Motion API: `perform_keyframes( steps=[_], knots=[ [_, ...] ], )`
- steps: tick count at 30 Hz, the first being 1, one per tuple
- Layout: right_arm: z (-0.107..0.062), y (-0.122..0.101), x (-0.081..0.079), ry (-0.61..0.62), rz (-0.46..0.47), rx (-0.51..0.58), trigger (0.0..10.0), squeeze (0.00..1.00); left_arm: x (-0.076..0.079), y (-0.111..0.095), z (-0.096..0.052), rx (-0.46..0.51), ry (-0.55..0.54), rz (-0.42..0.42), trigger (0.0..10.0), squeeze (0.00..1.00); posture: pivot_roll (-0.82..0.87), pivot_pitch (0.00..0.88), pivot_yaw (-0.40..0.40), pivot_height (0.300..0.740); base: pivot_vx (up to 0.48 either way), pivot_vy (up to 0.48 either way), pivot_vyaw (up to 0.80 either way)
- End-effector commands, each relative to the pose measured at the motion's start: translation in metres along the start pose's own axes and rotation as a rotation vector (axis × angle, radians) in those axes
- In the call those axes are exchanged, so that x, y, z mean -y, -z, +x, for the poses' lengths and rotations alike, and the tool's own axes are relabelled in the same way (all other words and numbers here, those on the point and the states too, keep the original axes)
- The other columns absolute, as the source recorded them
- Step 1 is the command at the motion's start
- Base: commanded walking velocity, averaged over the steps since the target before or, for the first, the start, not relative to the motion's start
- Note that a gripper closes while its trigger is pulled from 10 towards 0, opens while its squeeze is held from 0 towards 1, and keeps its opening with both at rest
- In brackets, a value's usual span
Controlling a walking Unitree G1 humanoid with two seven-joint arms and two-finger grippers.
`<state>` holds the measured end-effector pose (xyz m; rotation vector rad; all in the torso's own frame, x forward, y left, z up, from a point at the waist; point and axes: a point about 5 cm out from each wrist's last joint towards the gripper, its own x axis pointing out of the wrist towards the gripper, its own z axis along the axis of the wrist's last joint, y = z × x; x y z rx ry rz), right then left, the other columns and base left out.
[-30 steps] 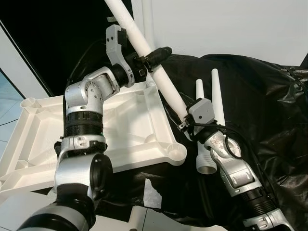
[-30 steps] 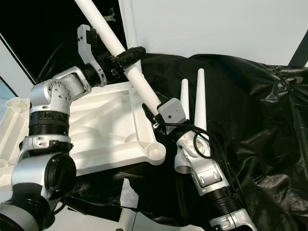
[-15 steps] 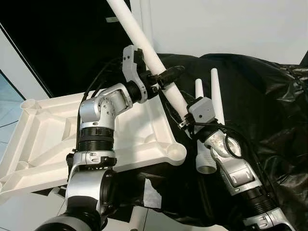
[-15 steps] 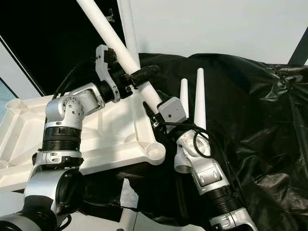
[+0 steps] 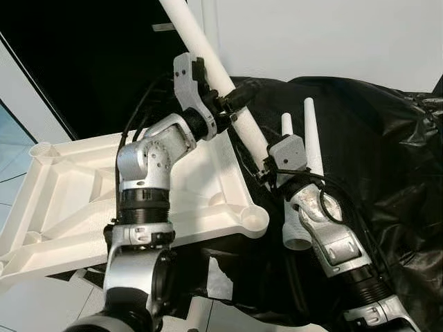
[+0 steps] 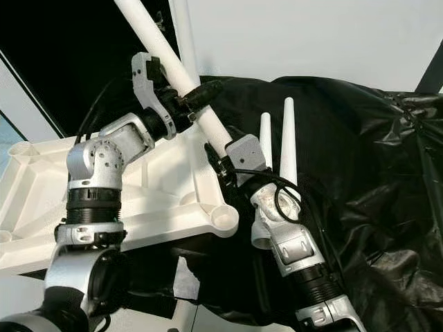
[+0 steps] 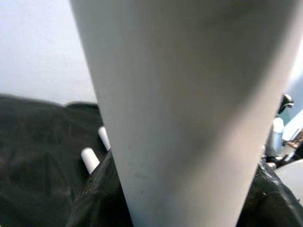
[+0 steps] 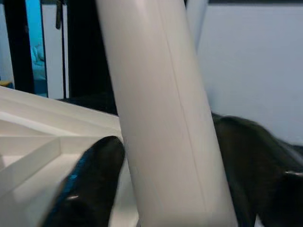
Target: Building children table
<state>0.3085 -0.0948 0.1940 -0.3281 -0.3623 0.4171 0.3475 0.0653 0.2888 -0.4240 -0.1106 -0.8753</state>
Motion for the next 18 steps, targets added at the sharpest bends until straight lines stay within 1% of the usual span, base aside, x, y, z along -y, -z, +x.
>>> perform_keyframes(
  steps=[1,2,3,4,5,7,8,9,11,12,13,14,15,18],
  knots=[
    [0.003,-0.004,0.0,-0.011,0.021,-0.004,10.0,1.0,0.006,-0.005,0.0,0.029,0.009,0.046,10.0,0.0,-0.03,0.0,0.086,0.74,0.0,0.0,0.0],
    [0.004,-0.003,-0.001,-0.019,0.028,-0.023,10.0,1.0,0.009,-0.005,0.001,0.034,0.013,0.073,10.0,0.0,-0.03,0.0,0.086,0.74,0.0,0.0,0.0],
    [0.004,-0.003,-0.001,-0.019,0.028,-0.023,10.0,1.0,0.009,-0.005,0.001,0.034,0.013,0.073,10.0,0.0,-0.03,0.0,0.086,0.74,0.0,0.0,0.0],
    [0.006,-0.001,0.0,-0.006,0.061,-0.069,10.0,0.0,0.019,-0.003,0.002,0.052,0.025,0.119,10.0,0.0,-0.04,0.0,0.081,0.74,0.0,0.0,0.0],
    [0.007,0.0,0.001,0.005,0.082,-0.087,10.0,0.0,0.023,-0.002,0.003,0.062,0.032,0.137,10.0,0.0,-0.04,0.0,0.081,0.74,0.0,0.0,0.0],
    [0.007,0.0,0.001,0.005,0.082,-0.087,10.0,0.0,0.023,-0.002,0.003,0.062,0.032,0.137,10.0,0.0,-0.04,0.0,0.081,0.74,0.0,0.0,0.0],
    [0.008,0.002,0.002,0.011,0.095,-0.125,10.0,0.0,0.029,-0.001,0.004,0.07,0.035,0.176,10.0,0.0,-0.04,0.0,0.081,0.74,0.0,0.0,0.0],
    [0.01,0.003,0.003,0.008,0.1,-0.152,10.0,0.0,0.036,0.003,0.005,0.064,0.043,0.241,10.0,0.0,-0.03,0.0,0.079,0.74,0.0,0.0,0.0],
    [0.013,0.004,0.005,-0.011,0.095,-0.181,10.0,0.0,0.045,0.008,0.009,0.055,0.056,0.311,10.0,0.0,-0.03,0.0,0.067,0.74,0.0,0.0,0.0],
    [0.014,0.004,0.006,-0.019,0.091,-0.194,10.0,0.0,0.048,0.009,0.011,0.054,0.055,0.322,10.0,0.0,-0.02,0.0,0.054,0.74,0.0,0.0,0.0],
    [0.017,0.004,0.008,-0.018,0.069,-0.2,10.0,0.0,0.049,0.009,0.013,0.054,0.054,0.318,10.0,0.0,-0.02,0.0,0.054,0.74,0.0,0.0,0.0],
    [0.017,0.004,0.008,-0.018,0.069,-0.2,10.0,0.0,0.049,0.009,0.013,0.054,0.054,0.318,10.0,0.0,-0.02,0.0,0.054,0.74,0.0,0.0,0.0],
    [0.022,-0.001,0.012,-0.017,0.049,-0.201,10.0,0.0,0.051,0.006,0.014,0.059,0.055,0.351,10.0,0.0,-0.03,0.0,0.079,0.74,0.0,0.0,0.0],
    [0.025,-0.004,0.014,-0.024,0.026,-0.193,10.0,0.0,0.052,0.006,0.015,0.061,0.052,0.361,10.0,0.0,-0.02,0.0,0.074,0.74,0.0,0.0,0.0]
  ],
)
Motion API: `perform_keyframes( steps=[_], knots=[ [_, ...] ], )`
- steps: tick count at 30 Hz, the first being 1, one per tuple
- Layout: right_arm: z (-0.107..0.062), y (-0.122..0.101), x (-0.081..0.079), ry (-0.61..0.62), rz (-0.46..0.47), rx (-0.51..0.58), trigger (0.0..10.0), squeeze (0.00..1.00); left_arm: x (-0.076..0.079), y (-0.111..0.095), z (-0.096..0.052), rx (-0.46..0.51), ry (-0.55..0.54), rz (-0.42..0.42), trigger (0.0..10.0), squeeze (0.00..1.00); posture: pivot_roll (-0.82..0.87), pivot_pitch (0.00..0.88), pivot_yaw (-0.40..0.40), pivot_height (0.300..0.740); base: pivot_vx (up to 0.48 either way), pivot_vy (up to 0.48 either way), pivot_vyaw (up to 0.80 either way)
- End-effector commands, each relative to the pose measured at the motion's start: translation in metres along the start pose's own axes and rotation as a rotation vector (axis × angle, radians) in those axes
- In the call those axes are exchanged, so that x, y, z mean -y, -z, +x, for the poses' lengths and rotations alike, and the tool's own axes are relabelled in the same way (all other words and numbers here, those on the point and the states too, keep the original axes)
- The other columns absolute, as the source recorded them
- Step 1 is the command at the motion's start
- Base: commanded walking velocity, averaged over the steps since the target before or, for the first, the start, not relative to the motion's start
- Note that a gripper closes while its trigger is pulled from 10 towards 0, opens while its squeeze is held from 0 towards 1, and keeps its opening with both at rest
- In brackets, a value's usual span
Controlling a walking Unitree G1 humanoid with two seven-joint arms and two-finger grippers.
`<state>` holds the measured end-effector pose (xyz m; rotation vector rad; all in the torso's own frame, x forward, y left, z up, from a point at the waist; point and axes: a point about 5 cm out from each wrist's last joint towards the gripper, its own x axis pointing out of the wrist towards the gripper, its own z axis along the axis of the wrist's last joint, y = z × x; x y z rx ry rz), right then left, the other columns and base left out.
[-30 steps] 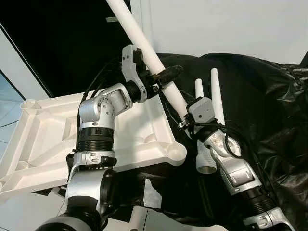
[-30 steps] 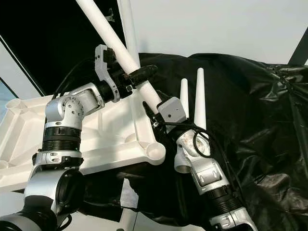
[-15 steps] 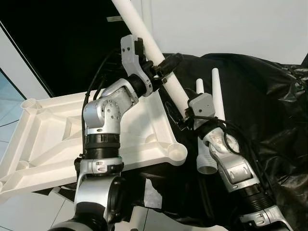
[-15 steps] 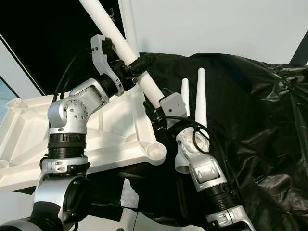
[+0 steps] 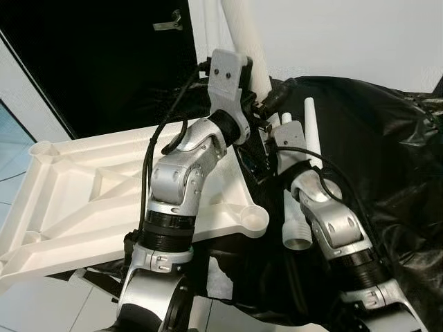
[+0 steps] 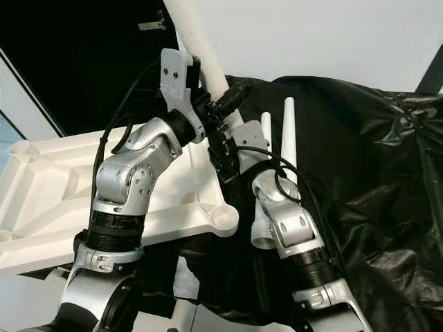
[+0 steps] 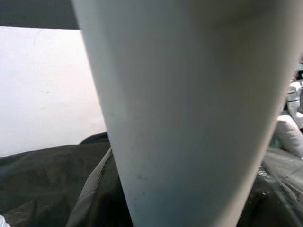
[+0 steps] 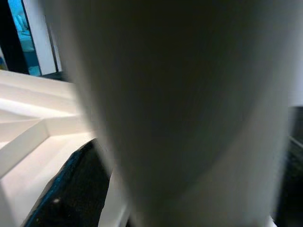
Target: Building children table
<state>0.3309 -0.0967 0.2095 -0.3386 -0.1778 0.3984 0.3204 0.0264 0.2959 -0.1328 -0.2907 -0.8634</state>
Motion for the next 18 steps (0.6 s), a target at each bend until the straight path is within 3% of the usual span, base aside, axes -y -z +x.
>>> perform_keyframes(
  steps=[1,6,7,8,9,13,14,18],
  knots=[
    [0.0023,0.0,-0.0009,-0.014,-0.002,-0.012,10.0,0.0,0.0045,-0.0074,0.0024,0.027,0.016,0.034,10.0,0.0,-0.02,0.0,0.074,0.74,0.0,0.0,0.0],
    [0.0023,-0.0042,-0.0009,-0.031,-0.011,-0.022,10.0,0.0,0.0073,-0.0065,0.0028,0.035,0.014,0.039,10.0,0.0,-0.02,0.0,0.074,0.74,0.0,0.0,0.0],
    [0.0007,-0.0044,-0.0013,-0.035,-0.008,-0.024,1.6,0.0,0.0087,-0.0055,0.0025,0.039,0.011,0.043,10.0,0.0,-0.02,0.0,0.065,0.74,0.0,0.0,0.0],
    [0.0007,-0.0044,-0.0013,-0.035,-0.008,-0.024,1.6,0.0,0.0087,-0.0055,0.0025,0.039,0.011,0.043,10.0,0.0,-0.02,0.0,0.065,0.74,0.0,0.0,0.0],
    [-0.001,-0.0021,-0.0007,-0.034,0.011,-0.036,0.5,0.0,0.0093,-0.0059,0.0036,0.043,0.003,0.041,10.0,0.0,-0.01,0.0,0.058,0.74,0.0,0.0,0.0],
    [-0.0017,0.0007,0.0001,-0.029,0.042,-0.05,0.5,0.0,0.0095,-0.0063,0.005,0.045,-0.001,0.04,10.0,0.0,0.0,0.0,0.049,0.74,0.0,0.0,0.0],
    [-0.0013,0.0007,0.0004,-0.026,0.053,-0.052,0.0,0.0,0.0086,-0.0086,0.0058,0.049,-0.001,0.039,10.0,0.0,-0.01,0.0,0.072,0.74,0.0,0.0,0.0],
    [0.0002,-0.0002,0.0016,-0.043,-0.002,-0.056,0.0,0.0,0.0064,-0.013,0.0086,0.059,0.001,0.04,10.0,0.0,-0.01,0.0,0.061,0.74,0.0,0.0,0.0]
  ],
)
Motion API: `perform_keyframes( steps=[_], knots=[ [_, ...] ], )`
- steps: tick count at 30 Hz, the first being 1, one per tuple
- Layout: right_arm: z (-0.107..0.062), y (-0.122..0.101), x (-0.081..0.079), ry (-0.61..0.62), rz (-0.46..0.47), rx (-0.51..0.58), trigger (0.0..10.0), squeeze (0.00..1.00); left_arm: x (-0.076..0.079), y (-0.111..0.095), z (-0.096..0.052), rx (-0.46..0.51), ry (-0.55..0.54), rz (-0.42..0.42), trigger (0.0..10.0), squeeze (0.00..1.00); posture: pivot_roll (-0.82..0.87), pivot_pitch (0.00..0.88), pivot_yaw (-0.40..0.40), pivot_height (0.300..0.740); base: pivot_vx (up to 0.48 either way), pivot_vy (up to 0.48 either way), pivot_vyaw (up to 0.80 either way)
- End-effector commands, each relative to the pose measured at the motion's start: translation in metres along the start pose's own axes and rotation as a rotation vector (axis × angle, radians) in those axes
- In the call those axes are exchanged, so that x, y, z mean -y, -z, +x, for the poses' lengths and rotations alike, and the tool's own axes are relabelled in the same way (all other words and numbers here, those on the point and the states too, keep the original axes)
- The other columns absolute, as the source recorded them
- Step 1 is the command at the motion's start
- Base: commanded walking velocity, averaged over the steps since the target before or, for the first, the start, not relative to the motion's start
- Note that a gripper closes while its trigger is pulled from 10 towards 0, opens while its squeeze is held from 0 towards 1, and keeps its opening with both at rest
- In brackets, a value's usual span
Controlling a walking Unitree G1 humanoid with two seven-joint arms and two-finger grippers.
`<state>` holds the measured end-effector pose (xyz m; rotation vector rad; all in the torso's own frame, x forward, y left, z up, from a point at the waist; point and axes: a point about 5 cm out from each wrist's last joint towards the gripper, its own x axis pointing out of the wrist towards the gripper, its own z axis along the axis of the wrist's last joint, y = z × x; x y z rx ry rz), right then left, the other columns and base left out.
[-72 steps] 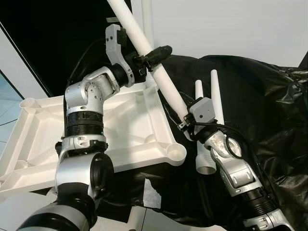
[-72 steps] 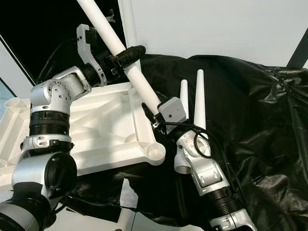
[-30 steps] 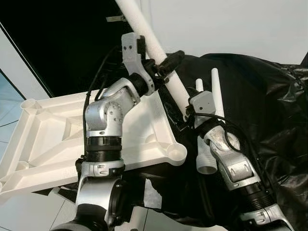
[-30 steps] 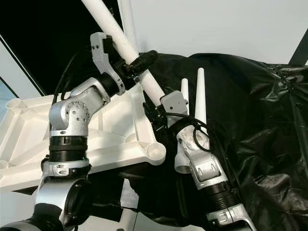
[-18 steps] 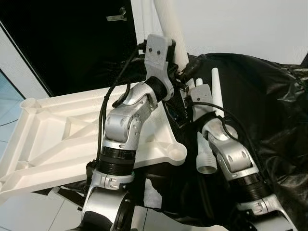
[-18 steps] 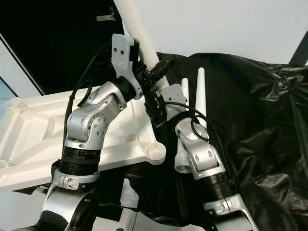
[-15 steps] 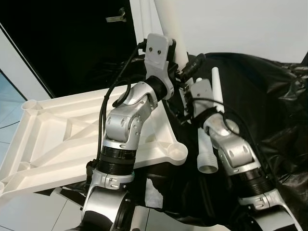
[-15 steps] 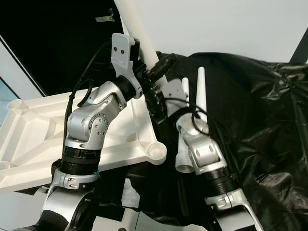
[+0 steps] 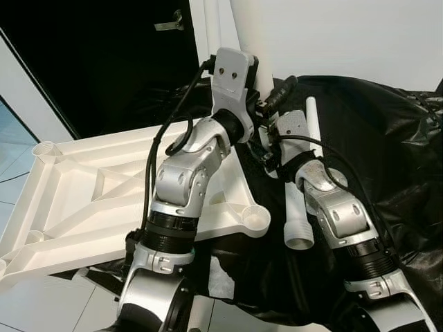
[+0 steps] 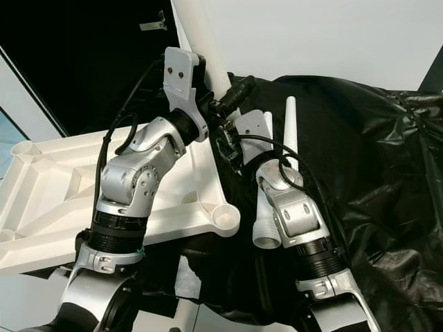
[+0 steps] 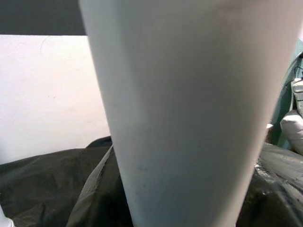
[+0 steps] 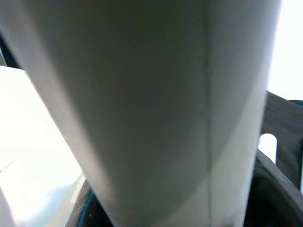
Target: Building children table
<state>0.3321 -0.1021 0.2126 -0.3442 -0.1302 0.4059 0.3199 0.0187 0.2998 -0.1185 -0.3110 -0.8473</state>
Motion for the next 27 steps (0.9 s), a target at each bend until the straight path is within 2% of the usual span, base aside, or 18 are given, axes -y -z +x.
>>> perform_keyframes(
  steps=[1,4,5,8,9,14,15,19,22,27],
  knots=[
    [0.001,0.001,-0.004,-0.027,-0.003,-0.015,0.0,0.0,0.001,-0.011,0.003,0.049,0.017,0.024,10.0,0.0,-0.01,0.0,0.061,0.74,0.0,0.0,0.0],
    [0.0,0.003,-0.003,-0.024,0.006,-0.022,0.2,0.0,0.001,-0.01,0.003,0.05,0.023,0.033,10.0,0.0,-0.01,0.0,0.06,0.74,0.0,0.0,0.0],
    [-0.001,0.004,-0.002,-0.01,0.018,-0.032,8.9,0.0,0.0,-0.008,0.002,0.053,0.031,0.029,10.0,0.06,-0.01,0.0,0.06,0.74,0.0,0.0,0.0],
    [-0.001,0.004,-0.002,-0.004,0.026,-0.036,8.9,0.0,0.0,-0.008,0.001,0.055,0.033,0.03,10.0,0.06,-0.01,0.0,0.06,0.74,0.0,0.0,0.0],
    [-0.001,0.005,-0.002,0.002,0.036,-0.039,10.0,0.0,-0.001,-0.008,0.001,0.057,0.04,0.025,10.0,1.0,-0.02,0.0,0.063,0.74,0.0,0.0,0.0],
    [-0.001,0.005,-0.001,0.029,0.054,-0.044,10.0,0.0,-0.003,-0.009,0.0,0.062,0.037,0.039,10.0,1.0,-0.01,0.0,0.065,0.74,0.0,0.0,0.0],
    [-0.001,0.006,0.002,0.067,0.08,-0.052,10.0,0.0,-0.006,-0.011,-0.002,0.066,0.03,0.055,10.0,0.0,0.0,0.0,0.062,0.74,0.0,0.0,0.0],
    [0.0,0.008,0.006,0.114,0.103,-0.066,10.0,0.0,-0.009,-0.015,-0.005,0.087,0.027,0.043,10.0,0.0,0.01,0.0,0.059,0.74,0.0,0.0,0.0],
    [-0.001,0.012,0.013,0.172,0.122,-0.081,10.0,0.0,-0.014,-0.018,-0.013,0.101,0.013,0.042,10.0,0.0,0.01,0.0,0.053,0.74,0.0,0.0,0.0],
    [-0.002,0.014,0.017,0.2,0.131,-0.084,10.0,0.0,-0.018,-0.018,-0.02,0.108,0.003,0.04,10.0,0.0,0.01,0.0,0.053,0.74,0.0,0.0,0.0]
  ],
)
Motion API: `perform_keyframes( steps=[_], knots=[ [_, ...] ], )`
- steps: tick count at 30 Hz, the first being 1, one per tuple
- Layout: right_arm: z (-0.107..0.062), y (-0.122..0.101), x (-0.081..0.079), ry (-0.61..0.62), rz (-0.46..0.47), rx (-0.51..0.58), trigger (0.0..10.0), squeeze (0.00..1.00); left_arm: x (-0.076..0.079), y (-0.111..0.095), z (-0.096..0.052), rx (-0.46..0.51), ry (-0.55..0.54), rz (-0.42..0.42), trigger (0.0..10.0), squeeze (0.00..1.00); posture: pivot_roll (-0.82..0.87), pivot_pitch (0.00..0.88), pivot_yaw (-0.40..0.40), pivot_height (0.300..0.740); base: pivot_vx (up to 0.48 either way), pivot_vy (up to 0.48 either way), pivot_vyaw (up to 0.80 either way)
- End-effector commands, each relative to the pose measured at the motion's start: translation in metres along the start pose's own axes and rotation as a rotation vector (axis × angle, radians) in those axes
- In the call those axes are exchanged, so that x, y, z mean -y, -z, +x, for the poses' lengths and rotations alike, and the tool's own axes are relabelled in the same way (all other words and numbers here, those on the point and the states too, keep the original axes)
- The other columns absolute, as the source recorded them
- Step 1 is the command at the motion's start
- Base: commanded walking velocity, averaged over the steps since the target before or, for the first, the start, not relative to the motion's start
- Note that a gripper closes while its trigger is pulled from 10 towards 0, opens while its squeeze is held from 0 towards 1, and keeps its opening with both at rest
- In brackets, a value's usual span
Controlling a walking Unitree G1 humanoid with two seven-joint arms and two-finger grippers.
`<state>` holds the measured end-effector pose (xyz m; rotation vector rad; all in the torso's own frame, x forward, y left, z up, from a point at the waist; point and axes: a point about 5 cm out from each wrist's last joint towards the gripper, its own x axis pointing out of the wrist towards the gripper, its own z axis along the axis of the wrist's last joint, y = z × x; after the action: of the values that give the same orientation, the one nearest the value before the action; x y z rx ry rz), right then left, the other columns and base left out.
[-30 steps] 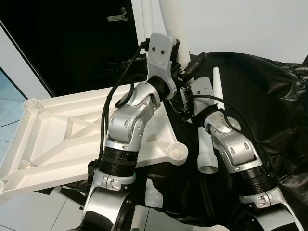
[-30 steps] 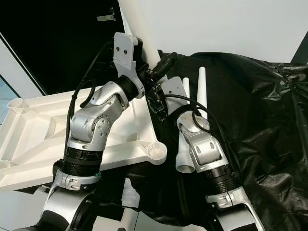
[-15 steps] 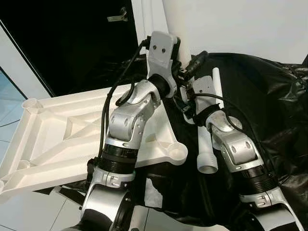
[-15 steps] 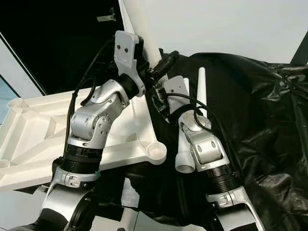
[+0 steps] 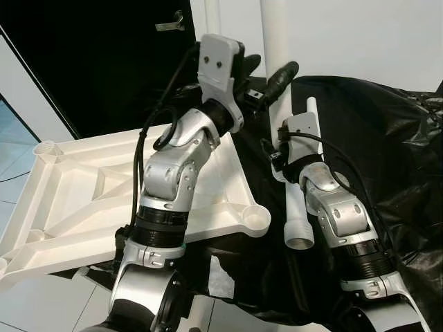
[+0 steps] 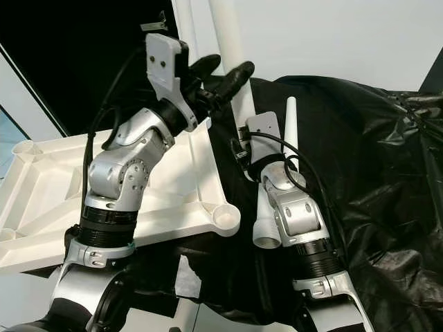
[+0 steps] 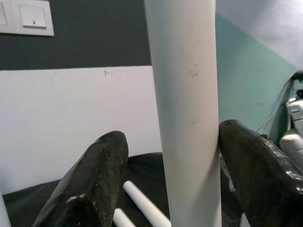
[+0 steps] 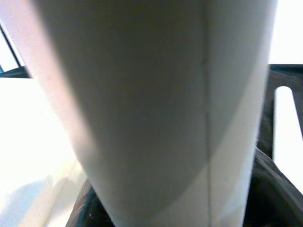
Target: Building children table
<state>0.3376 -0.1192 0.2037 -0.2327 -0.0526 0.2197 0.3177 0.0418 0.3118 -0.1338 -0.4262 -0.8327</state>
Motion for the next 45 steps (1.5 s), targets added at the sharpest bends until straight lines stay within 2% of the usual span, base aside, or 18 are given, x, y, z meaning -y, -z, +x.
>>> perform_keyframes(
  steps=[1,3,7,15,16,19,21,27,34,35,42,44,45],
  knots=[
    [0.001,-0.001,0.006,0.036,0.025,0.002,10.0,0.0,-0.006,0.0,-0.011,-0.003,0.005,0.014,10.0,0.0,0.01,0.0,0.049,0.74,0.0,0.0,0.0],
    [0.0,0.001,0.01,0.071,0.056,0.005,10.0,0.0,-0.009,0.008,-0.023,-0.037,-0.009,0.046,10.0,0.0,0.02,0.0,0.045,0.74,0.0,0.0,0.0],
    [-0.001,0.002,0.011,0.083,0.073,0.019,10.0,0.0,-0.011,0.015,-0.032,-0.063,-0.016,0.07,10.0,0.0,0.02,0.0,0.043,0.74,0.0,0.0,0.0],
    [-0.006,0.003,0.006,0.065,0.07,0.059,10.0,0.0,-0.022,0.031,-0.062,-0.155,-0.055,0.131,10.0,0.0,0.02,0.0,0.045,0.74,0.0,0.0,0.0],
    [-0.006,0.003,0.006,0.065,0.07,0.058,10.0,0.0,-0.022,0.034,-0.066,-0.173,-0.05,0.158,10.0,0.0,0.02,0.0,0.044,0.74,0.0,0.0,0.0],
    [-0.007,0.004,0.007,0.066,0.072,0.058,10.0,0.0,-0.022,0.036,-0.07,-0.191,-0.041,0.189,10.0,0.0,0.02,0.0,0.044,0.74,0.0,0.0,0.0],
    [-0.01,0.003,0.01,0.079,0.075,0.071,10.0,0.0,-0.022,0.042,-0.081,-0.221,-0.003,0.256,10.0,0.0,0.03,0.0,0.038,0.74,0.0,0.0,0.0],
    [-0.012,0.002,0.012,0.083,0.079,0.082,10.0,0.0,-0.018,0.049,-0.093,-0.277,0.059,0.24,10.0,0.0,0.02,0.0,0.038,0.74,0.0,0.0,0.0],
    [-0.018,0.0,0.017,0.092,0.072,0.11,10.0,0.0,-0.001,0.07,-0.136,-0.486,0.289,0.171,10.0,0.0,0.02,0.0,0.04,0.74,0.0,0.0,0.0],
    [-0.019,0.0,0.017,0.093,0.073,0.11,10.0,0.0,0.0,0.073,-0.142,-0.518,0.301,0.173,10.0,0.0,0.02,0.0,0.042,0.74,0.0,0.0,0.0],
    [-0.02,0.0,0.018,0.094,0.076,0.11,10.0,0.0,-0.002,0.08,-0.152,-0.578,0.322,0.205,10.0,0.0,0.01,0.0,0.044,0.74,0.0,0.0,0.0],
    [-0.021,0.0,0.019,0.095,0.074,0.11,10.0,0.0,-0.004,0.086,-0.16,-0.635,0.327,0.227,10.0,0.0,0.01,0.0,0.044,0.74,0.0,0.0,0.0],
    [-0.022,0.0,0.019,0.098,0.072,0.109,10.0,0.0,-0.01,0.096,-0.166,-0.711,0.321,0.285,10.0,0.0,0.01,0.0,0.049,0.74,0.0,0.0,0.0]
  ],
)
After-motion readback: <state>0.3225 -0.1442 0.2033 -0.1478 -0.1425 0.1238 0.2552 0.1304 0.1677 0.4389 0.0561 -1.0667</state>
